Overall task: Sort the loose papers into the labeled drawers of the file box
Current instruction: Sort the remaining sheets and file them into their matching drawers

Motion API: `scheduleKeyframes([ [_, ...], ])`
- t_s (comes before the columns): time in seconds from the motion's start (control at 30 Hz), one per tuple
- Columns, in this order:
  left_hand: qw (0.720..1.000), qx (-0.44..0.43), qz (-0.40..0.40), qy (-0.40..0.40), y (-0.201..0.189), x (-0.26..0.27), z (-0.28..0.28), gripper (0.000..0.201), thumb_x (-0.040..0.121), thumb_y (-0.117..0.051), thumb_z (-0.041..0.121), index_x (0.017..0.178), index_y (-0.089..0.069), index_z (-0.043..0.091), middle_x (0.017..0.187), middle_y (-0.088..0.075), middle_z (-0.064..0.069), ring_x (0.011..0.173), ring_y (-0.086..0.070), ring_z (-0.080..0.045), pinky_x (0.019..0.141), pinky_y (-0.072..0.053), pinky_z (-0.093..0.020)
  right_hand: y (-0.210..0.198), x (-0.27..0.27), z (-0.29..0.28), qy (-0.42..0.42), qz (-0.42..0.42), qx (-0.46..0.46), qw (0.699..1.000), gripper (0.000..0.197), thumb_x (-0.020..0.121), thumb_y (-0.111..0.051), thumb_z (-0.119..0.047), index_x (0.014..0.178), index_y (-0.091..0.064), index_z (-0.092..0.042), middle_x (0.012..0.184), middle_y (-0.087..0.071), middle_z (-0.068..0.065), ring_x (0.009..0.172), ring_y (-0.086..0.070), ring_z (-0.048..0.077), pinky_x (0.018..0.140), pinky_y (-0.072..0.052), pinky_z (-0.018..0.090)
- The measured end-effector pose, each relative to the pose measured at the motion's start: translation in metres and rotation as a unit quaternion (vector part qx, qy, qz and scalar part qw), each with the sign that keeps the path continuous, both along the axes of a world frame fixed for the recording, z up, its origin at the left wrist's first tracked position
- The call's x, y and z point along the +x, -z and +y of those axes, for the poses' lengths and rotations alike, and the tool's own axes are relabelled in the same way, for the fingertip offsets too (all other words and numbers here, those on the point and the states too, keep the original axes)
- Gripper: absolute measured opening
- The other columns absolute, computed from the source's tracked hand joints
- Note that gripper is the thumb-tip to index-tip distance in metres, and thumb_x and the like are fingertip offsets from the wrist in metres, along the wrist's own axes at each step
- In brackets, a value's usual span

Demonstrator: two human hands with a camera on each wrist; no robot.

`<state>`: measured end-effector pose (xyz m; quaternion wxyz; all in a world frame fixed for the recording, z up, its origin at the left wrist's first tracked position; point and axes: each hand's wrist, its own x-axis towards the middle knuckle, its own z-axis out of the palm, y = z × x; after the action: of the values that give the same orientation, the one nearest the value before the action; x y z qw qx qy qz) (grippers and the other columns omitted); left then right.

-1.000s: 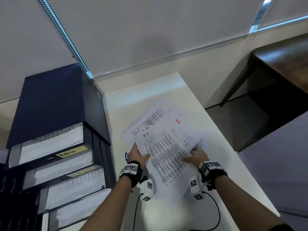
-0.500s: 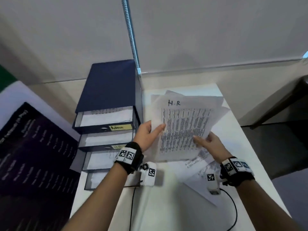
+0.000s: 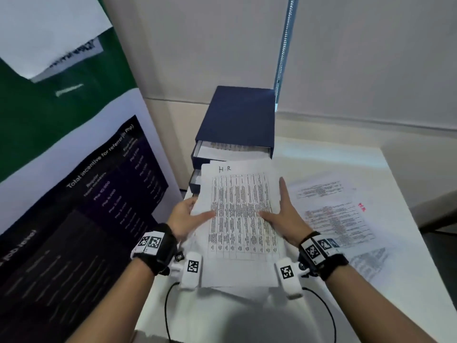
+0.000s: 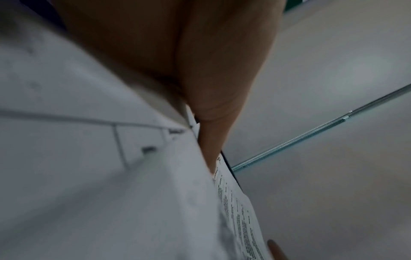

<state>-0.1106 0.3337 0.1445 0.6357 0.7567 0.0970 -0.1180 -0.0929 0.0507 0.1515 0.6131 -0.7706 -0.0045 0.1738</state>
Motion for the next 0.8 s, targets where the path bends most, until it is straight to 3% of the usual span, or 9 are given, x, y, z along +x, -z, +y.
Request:
scheduleKeyframes([
  [0.07, 1.0, 0.008, 0.0, -0.03, 0.008, -0.011, 0.017, 0.051, 0.08, -0.08, 0.02, 0.126, -0.06, 0.009, 0.11, -0.074, 0.002, 0.098, -0.072, -0.011, 0.088, -0.057, -0.029, 0.004, -0.007, 0.018, -0.083, -0.033, -0.038, 0.995, 0.091, 0.093, -0.064, -0.012, 0.151, -0.006, -0.052, 0.148, -0.015, -0.034, 0.107, -0.059, 0.018, 0.086, -0.051, 0.034],
  [0.17, 0.997, 0.02, -0.005, -0.071, 0.015, -0.021, 0.04, 0.044, 0.087, -0.074, 0.027, 0.127, -0.057, 0.021, 0.118, -0.07, -0.001, 0.106, -0.068, -0.02, 0.097, -0.053, -0.045, 0.012, -0.013, 0.038, -0.165, -0.035, -0.064, 0.984, 0.061, 0.093, -0.065, -0.011, 0.145, -0.044, -0.034, 0.15, -0.037, -0.019, 0.137, -0.036, 0.003, 0.118, -0.03, 0.038],
  [0.27, 0.997, 0.006, -0.016, -0.075, 0.008, -0.024, 0.052, 0.03, 0.098, -0.058, 0.014, 0.125, -0.054, 0.026, 0.115, -0.069, 0.001, 0.102, -0.07, -0.017, 0.095, -0.055, -0.046, 0.018, -0.017, 0.047, -0.097, 0.051, 0.023, 0.994, 0.047, 0.093, -0.065, -0.009, 0.133, -0.059, -0.032, 0.142, -0.051, -0.015, 0.132, -0.049, 0.031, 0.099, -0.047, 0.034],
  [0.37, 0.998, -0.027, -0.026, -0.058, -0.004, -0.022, 0.058, 0.034, 0.101, -0.049, 0.007, 0.13, -0.048, 0.025, 0.11, -0.066, 0.007, 0.083, -0.071, 0.001, 0.069, -0.057, -0.018, 0.023, -0.011, 0.048, -0.053, 0.097, 0.063, 0.992, 0.04, 0.092, -0.065, -0.009, 0.125, -0.066, -0.033, 0.122, -0.069, 0.004, 0.091, -0.054, 0.058, 0.071, -0.04, 0.039],
  [0.4, 0.997, -0.044, -0.022, -0.053, -0.008, -0.022, 0.058, 0.034, 0.101, -0.05, 0.006, 0.124, -0.046, 0.03, 0.106, -0.067, 0.005, 0.079, -0.071, 0.001, 0.064, -0.055, -0.016, 0.024, -0.006, 0.048, -0.045, 0.111, 0.073, 0.99, 0.04, 0.092, -0.065, -0.008, 0.123, -0.067, -0.033, 0.116, -0.07, 0.015, 0.075, -0.051, 0.049, 0.071, -0.036, 0.039],
  [0.47, 0.997, -0.063, -0.006, -0.037, -0.012, -0.019, 0.06, 0.034, 0.097, -0.057, 0.009, 0.113, -0.046, 0.037, 0.101, -0.071, -0.002, 0.08, -0.073, -0.009, 0.066, -0.057, -0.021, 0.023, 0.003, 0.05, -0.023, 0.142, 0.101, 0.984, 0.042, 0.092, -0.061, -0.003, 0.125, -0.066, -0.028, 0.111, -0.067, 0.023, 0.08, -0.051, 0.034, 0.08, -0.04, 0.039],
  [0.6, 1.0, -0.002, 0.016, 0.01, -0.007, -0.008, 0.064, 0.051, 0.085, -0.076, 0.014, 0.131, -0.055, 0.017, 0.135, -0.058, -0.005, 0.119, -0.058, -0.011, 0.102, -0.046, -0.023, 0.013, 0.029, 0.051, 0.047, 0.166, 0.141, 0.975, 0.045, 0.094, -0.049, 0.009, 0.131, -0.057, -0.016, 0.115, -0.07, 0.016, 0.097, -0.066, 0.034, 0.084, -0.055, 0.038],
  [0.7, 0.999, -0.003, 0.026, 0.02, 0.0, 0.007, 0.059, 0.038, 0.087, -0.07, 0.003, 0.12, -0.063, 0.021, 0.138, -0.057, -0.005, 0.13, -0.051, -0.014, 0.11, -0.041, -0.028, -0.001, 0.041, 0.046, 0.076, 0.162, 0.137, 0.974, 0.044, 0.094, -0.05, 0.008, 0.13, -0.058, -0.016, 0.097, -0.073, 0.011, 0.075, -0.07, 0.024, 0.065, -0.06, 0.032],
  [0.8, 1.0, 0.007, 0.02, 0.011, 0.004, 0.024, 0.053, 0.04, 0.087, -0.067, -0.005, 0.108, -0.066, 0.028, 0.135, -0.059, -0.003, 0.131, -0.05, -0.018, 0.108, -0.042, -0.029, -0.008, 0.036, 0.033, -0.039, 0.204, 0.077, 0.975, 0.037, 0.092, -0.064, -0.008, 0.126, -0.064, -0.023, 0.097, -0.071, 0.002, 0.057, -0.057, 0.012, 0.047, -0.05, 0.021],
])
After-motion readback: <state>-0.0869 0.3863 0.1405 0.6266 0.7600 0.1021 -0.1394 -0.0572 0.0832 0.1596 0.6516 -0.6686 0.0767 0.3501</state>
